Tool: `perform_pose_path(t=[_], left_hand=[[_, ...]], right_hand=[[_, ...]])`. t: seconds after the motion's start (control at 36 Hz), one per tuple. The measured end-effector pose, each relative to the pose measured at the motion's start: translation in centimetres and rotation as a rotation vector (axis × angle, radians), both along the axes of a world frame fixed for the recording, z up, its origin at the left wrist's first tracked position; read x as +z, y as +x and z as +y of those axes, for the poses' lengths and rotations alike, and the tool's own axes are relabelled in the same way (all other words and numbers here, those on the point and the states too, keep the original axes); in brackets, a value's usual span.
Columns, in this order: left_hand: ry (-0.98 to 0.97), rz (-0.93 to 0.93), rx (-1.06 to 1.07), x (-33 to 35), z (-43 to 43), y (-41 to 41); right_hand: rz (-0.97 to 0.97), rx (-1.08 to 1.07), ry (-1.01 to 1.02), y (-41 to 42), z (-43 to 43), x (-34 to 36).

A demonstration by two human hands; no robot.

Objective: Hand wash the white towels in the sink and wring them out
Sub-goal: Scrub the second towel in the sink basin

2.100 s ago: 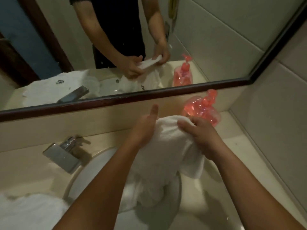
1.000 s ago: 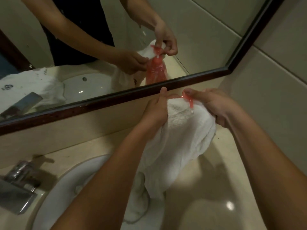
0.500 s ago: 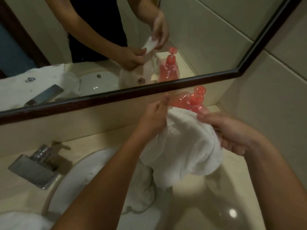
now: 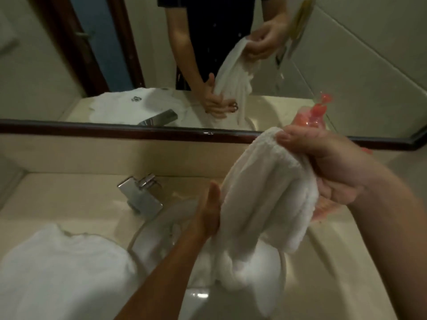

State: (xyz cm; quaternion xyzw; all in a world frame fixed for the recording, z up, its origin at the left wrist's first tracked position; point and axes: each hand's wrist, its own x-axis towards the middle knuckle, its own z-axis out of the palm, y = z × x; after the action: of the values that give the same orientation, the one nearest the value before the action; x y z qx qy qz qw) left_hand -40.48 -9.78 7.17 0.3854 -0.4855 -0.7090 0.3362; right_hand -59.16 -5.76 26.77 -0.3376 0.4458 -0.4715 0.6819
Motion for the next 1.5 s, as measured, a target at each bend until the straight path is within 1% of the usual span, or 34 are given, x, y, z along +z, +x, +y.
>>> perform_pose_path(t=[0.03, 0.06, 0.08, 0.11, 0.17, 0.19, 0.25, 0.33, 0.39, 0.42, 0.5, 0.58, 0.64, 0.69, 0.72, 0.78, 0.83, 0.92, 0.97, 1.03, 1.06, 1.11, 1.14, 1.25, 1.31, 1.33, 1.39, 1.42, 1.5], left_hand=[[0.043, 0.016, 0.039, 0.0, 0.1, 0.4], [0.092, 0.041, 0.086, 0.3, -0.1, 0.7], [0.122, 0.051, 0.143, 0.6, -0.3, 1.1], [0.115, 0.019, 0.208, 1.0, -0.6, 1.5], [0.037, -0.085, 0.333, 1.3, -1.1, 2.1], [0.017, -0.114, 0.362, 1.6, -1.1, 2.4], [-0.011, -0.190, 0.387, 2.0, -1.0, 2.8], [-0.064, -0.311, 0.410, 2.1, -0.5, 2.5], [-0.041, -0.305, 0.464, 1.9, 0.0, 1.6], [-0.028, -0.293, 0.485, 1.8, 0.3, 1.0], [-0.009, -0.324, 0.499, 1.0, 0.8, -1.0], [-0.007, -0.334, 0.394, 1.4, 1.9, -1.7], [-0.039, -0.333, 0.304, 1.7, 2.8, -1.9], [-0.124, -0.407, 0.265, 1.6, 3.1, -2.1], [-0.148, -0.446, 0.297, 1.6, 3.0, -2.0], [-0.132, -0.475, 0.422, 1.5, 1.9, -1.6], [-0.084, -0.405, 0.461, 1.5, 1.0, -1.3], [-0.020, -0.291, 0.372, 1.9, 1.9, -2.1], [-0.063, -0.323, 0.313, 2.0, 2.6, -2.5], [-0.089, -0.361, 0.373, 2.4, 2.1, -2.3], [-0.061, -0.369, 0.429, 2.6, 1.4, -2.0], [-0.003, -0.371, 0.454, 2.2, 0.2, -1.5], [0.015, -0.367, 0.428, 2.2, -0.1, -1.4], [0.056, -0.359, 0.307, 2.0, 0.6, -1.1], [0.087, -0.344, 0.271, 2.3, 0.7, -0.6], [0.114, -0.318, 0.267, 2.4, 0.4, -0.2], [0.209, -0.210, 0.261, 2.5, -0.8, 0.7], [0.254, -0.149, 0.241, 2.8, -1.4, 1.2], [0.347, 0.001, 0.092, 3.7, -2.7, 2.4]], right_hand=[[0.041, -0.006, 0.005, 0.0, -0.2, -0.4], [0.121, -0.025, 0.016, -0.2, -0.4, -0.9], [0.249, -0.047, 0.027, -0.4, -0.5, -1.4], [0.403, -0.074, 0.045, -0.9, -0.6, -2.2], [0.692, -0.120, 0.103, -1.7, -0.6, -4.0], [0.787, -0.136, 0.130, -1.7, -0.5, -5.0], [0.853, -0.176, 0.162, -1.2, -0.4, -7.4], [0.843, -0.291, 0.144, 1.0, -0.4, -10.4], [0.863, -0.312, 0.148, 3.6, -0.2, -11.6], [0.830, -0.305, 0.156, 5.1, 0.1, -12.4], [0.588, -0.309, 0.232, 10.1, 1.8, -14.3], [0.464, -0.404, 0.266, 11.7, 2.8, -15.0], [0.489, -0.499, 0.250, 10.8, 2.4, -14.9], [0.522, -0.529, 0.220, 10.1, 1.8, -14.5], [0.520, -0.506, 0.216, 10.2, 1.8, -14.6], [0.478, -0.436, 0.265, 11.2, 2.7, -14.1], [0.427, -0.427, 0.282, 11.8, 3.7, -13.8], [0.506, -0.538, 0.231, 10.3, 2.2, -13.6], [0.519, -0.575, 0.254, 9.4, 0.9, -13.1], [0.510, -0.519, 0.238, 9.7, 1.1, -13.3], [0.507, -0.463, 0.224, 10.4, 2.0, -13.2], [0.468, -0.354, 0.223, 11.8, 3.9, -13.2], [0.437, -0.337, 0.232, 11.9, 4.2, -13.6], [0.382, -0.468, 0.287, 9.5, 1.5, -14.4], [0.338, -0.480, 0.329, 7.8, 0.3, -15.1], [0.295, -0.459, 0.341, 7.1, 0.1, -15.5], [0.182, -0.347, 0.300, 5.8, 0.6, -16.1], [0.210, -0.258, 0.274, 5.2, 1.2, -16.2], [0.552, -0.034, 0.177, 3.8, 2.6, -17.2]])
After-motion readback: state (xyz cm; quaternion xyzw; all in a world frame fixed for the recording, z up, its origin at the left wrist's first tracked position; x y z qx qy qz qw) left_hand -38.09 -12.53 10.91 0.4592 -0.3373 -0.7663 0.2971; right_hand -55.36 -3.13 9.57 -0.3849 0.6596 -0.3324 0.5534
